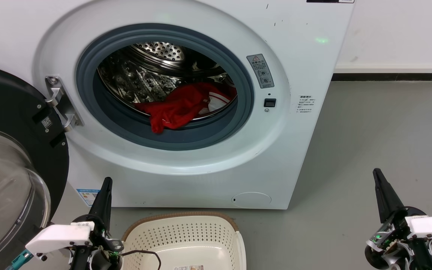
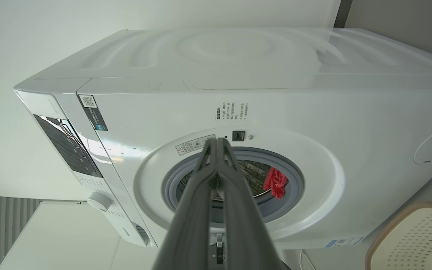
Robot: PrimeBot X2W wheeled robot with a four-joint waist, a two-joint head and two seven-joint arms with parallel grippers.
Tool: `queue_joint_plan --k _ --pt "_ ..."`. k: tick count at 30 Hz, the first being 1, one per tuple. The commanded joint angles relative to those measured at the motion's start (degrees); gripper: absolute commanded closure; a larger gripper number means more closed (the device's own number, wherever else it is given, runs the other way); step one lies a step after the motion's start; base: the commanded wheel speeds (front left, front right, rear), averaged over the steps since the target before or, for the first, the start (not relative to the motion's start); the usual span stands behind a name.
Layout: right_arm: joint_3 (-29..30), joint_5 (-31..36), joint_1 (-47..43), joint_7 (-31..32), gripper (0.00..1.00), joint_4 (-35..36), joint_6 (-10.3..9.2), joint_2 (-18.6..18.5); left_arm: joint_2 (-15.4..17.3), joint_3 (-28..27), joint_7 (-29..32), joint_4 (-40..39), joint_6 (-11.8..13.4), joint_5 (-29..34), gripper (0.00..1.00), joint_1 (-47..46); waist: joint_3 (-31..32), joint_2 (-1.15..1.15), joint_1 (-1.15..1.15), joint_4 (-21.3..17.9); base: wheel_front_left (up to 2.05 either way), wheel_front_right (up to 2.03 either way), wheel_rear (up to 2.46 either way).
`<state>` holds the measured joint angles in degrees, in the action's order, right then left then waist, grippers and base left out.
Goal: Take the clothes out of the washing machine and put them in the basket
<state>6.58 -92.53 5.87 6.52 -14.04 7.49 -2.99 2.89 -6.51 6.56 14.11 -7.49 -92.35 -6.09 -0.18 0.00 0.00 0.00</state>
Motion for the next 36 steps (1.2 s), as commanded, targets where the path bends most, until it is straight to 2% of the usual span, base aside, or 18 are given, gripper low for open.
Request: queue_joint_plan --k 1,20,21,30,36 --pt "0.0 0.3 0.7 0.1 1.0 -0.1 0.0 0.2 -0.1 -0.1 0.1 -0.1 -0.1 -0.1 1.0 -0.3 0.0 0.0 0.0 0.0 0.0 0.0 0.0" --pt "0.0 0.3 0.7 0.1 1.0 -0.1 0.0 0.2 -0.1 -0.1 0.1 -0.1 -0.1 -0.1 1.0 -0.3 0.0 0.0 0.0 0.0 0.0 0.0 0.0" --pt "0.0 0.0 0.0 0.0 0.0 0.0 0.0 0.0 0.0 0.0 0.0 0.0 0.0 0.0 0.0 0.0 0.0 0.0 0.0 0.0 0.0 0.0 0.0" --pt "-0.9 0.7 -1.0 -1.9 0.0 0.3 0.0 0.0 -0.1 2.8 -1.9 0.5 0.0 0.2 0.0 0.0 -0.1 0.0 0.0 0.0 0.0 0.0 0.0" --pt "-1.4 2.8 -1.4 -3.5 0.0 1.6 0.0 0.0 -0.1 4.1 -3.6 -0.1 0.0 2.5 0.0 -0.7 -0.1 0.0 0.0 -0.1 0.0 0.0 0.0"
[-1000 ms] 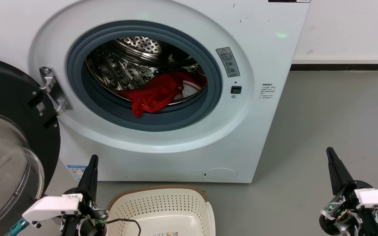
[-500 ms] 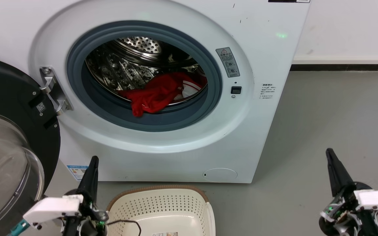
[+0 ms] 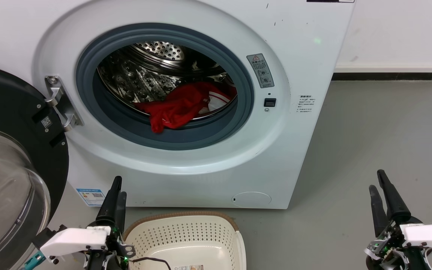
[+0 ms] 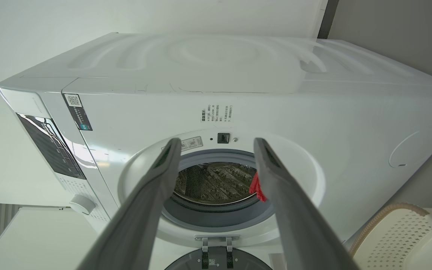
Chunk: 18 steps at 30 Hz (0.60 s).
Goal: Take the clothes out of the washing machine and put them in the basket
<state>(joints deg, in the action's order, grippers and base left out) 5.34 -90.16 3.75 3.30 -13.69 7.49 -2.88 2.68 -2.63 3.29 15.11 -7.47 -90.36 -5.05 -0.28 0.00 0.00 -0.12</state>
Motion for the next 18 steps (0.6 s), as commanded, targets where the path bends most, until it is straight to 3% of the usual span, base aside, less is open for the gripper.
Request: queue_joint_plan --k 1,18 --pt "-0.2 1.0 0.7 -0.6 0.0 1.5 0.0 -0.1 0.2 0.4 -0.6 -1.3 0.0 1.2 0.0 -1.9 0.0 0.0 0.0 0.0 0.0 0.0 0.0" --pt "-1.2 24.7 -0.2 -5.2 0.0 6.2 0.0 -0.1 0.2 3.1 -5.1 -4.8 0.0 22.9 0.0 -3.1 -0.1 0.0 0.0 -0.6 0.0 0.0 0.0"
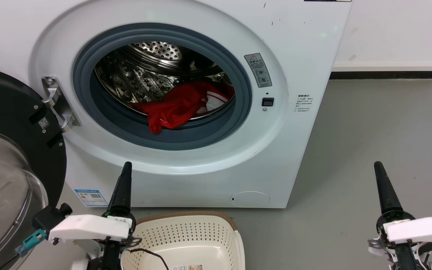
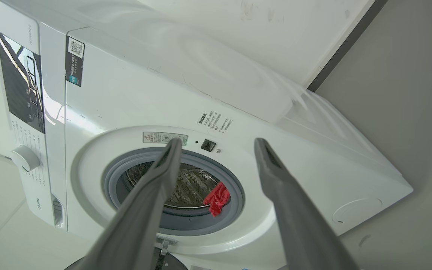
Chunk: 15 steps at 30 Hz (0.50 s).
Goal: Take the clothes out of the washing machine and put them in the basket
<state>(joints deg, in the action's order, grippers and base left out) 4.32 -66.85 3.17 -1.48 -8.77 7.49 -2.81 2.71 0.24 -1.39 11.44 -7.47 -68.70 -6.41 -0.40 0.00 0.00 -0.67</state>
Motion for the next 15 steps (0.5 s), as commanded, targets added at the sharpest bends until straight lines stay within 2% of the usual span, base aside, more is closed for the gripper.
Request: queue_joint_plan --k 1,15 --pt "-0.3 2.9 0.3 -0.6 0.0 1.5 0.0 -0.2 0.2 0.4 -0.6 -1.2 0.0 2.4 0.0 -1.8 0.0 0.0 0.0 0.0 0.0 0.0 0.0" --pt "-2.2 20.3 -0.7 -3.4 0.0 3.6 0.0 -0.2 0.2 3.4 -3.5 -2.4 1.8 15.8 0.0 -2.3 0.1 0.0 0.0 -0.1 0.0 0.0 0.0"
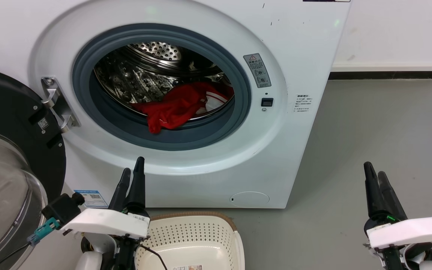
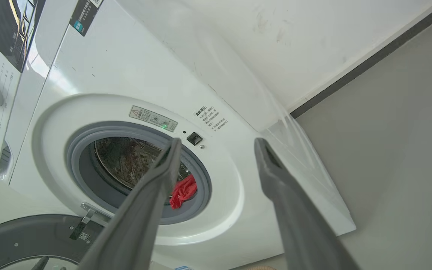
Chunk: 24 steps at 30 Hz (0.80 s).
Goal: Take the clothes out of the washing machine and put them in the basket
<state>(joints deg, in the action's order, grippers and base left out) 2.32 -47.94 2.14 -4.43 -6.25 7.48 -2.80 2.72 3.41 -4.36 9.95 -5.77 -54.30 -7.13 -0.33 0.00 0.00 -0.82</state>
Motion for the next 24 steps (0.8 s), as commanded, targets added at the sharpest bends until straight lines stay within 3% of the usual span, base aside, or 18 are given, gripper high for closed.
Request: queue_joint_plan --k 1,24 --pt "-0.3 2.5 0.3 -0.6 0.0 1.1 0.02 -0.2 0.2 0.5 -0.7 -0.9 0.2 2.3 0.0 -1.6 0.0 0.0 0.0 0.0 0.0 0.0 0.0" --pt "-1.7 22.9 -0.4 -4.5 0.0 -0.9 0.01 -0.2 0.2 4.4 -4.5 -0.1 2.3 19.7 0.0 -2.2 0.1 0.0 0.0 -0.3 0.0 0.0 0.0"
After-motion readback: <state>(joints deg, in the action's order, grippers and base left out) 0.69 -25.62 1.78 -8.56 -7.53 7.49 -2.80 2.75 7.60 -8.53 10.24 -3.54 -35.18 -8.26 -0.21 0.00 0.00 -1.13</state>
